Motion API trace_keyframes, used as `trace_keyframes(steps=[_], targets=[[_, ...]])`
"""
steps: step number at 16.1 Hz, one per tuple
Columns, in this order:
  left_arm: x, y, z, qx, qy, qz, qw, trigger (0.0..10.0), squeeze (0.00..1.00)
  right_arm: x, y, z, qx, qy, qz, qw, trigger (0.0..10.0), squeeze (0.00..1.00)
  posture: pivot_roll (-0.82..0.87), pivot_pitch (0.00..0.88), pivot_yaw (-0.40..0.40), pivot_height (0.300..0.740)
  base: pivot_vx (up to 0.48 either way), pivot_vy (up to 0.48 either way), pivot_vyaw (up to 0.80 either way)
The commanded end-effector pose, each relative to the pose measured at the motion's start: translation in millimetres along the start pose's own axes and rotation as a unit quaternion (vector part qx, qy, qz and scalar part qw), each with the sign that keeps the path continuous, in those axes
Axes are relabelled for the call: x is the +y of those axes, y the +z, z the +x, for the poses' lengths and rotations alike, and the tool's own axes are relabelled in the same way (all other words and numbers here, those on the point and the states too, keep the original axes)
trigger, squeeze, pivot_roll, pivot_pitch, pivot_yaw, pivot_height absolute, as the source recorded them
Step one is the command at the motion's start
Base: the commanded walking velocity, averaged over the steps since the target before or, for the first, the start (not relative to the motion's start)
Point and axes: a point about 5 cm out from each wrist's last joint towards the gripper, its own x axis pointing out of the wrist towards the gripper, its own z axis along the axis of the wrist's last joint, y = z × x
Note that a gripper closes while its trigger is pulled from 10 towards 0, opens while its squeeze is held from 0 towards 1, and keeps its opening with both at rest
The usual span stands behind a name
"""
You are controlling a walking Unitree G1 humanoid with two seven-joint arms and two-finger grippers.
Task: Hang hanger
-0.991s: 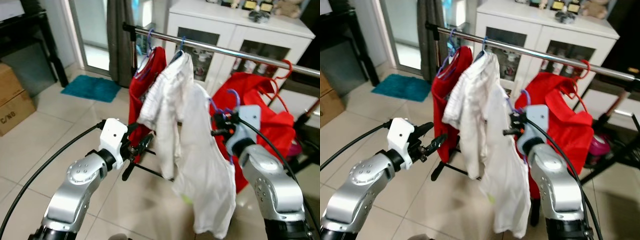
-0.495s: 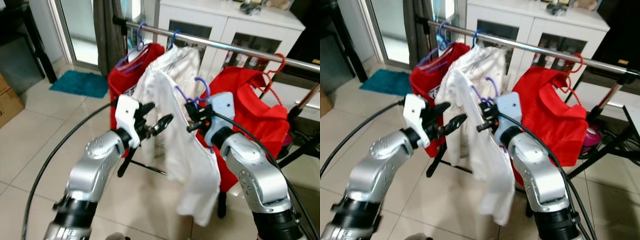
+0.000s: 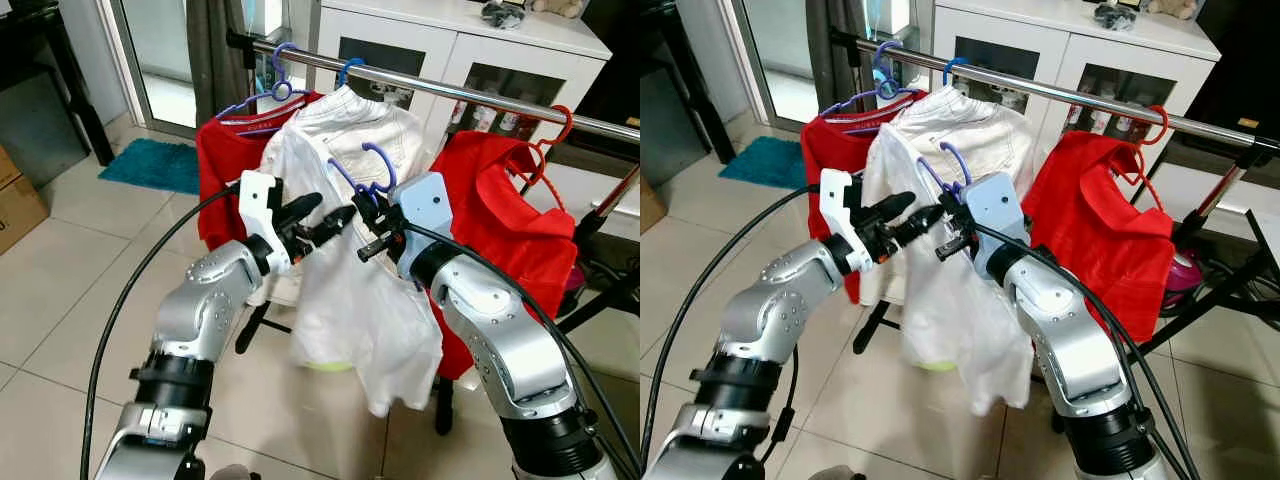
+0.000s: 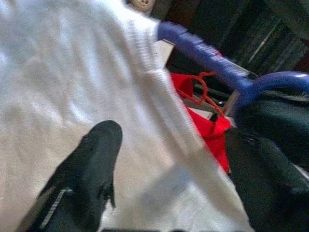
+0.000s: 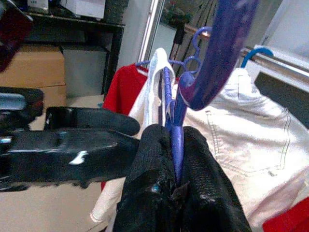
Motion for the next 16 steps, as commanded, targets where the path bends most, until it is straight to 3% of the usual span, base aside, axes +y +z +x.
trace_keyframes(steps=[1,16], targets=[[1.7,4.8,3.1,-0.007,0.009,0.006,1.0,0.0,0.0,0.4,12.5,-0.5,-0.031,0.003,-0.016,0.999,0.0,0.0,-0.1,0.0,-0.056,0.74,0.0,0.0,0.0],[3.7,1.6,4.5,-0.015,-0.005,-0.002,1.0,0.0,0.0,-0.9,11.7,-1.8,-0.029,0.006,-0.018,0.999,0.0,0.0,-0.1,0.0,-0.074,0.74,0.0,0.0,0.0]])
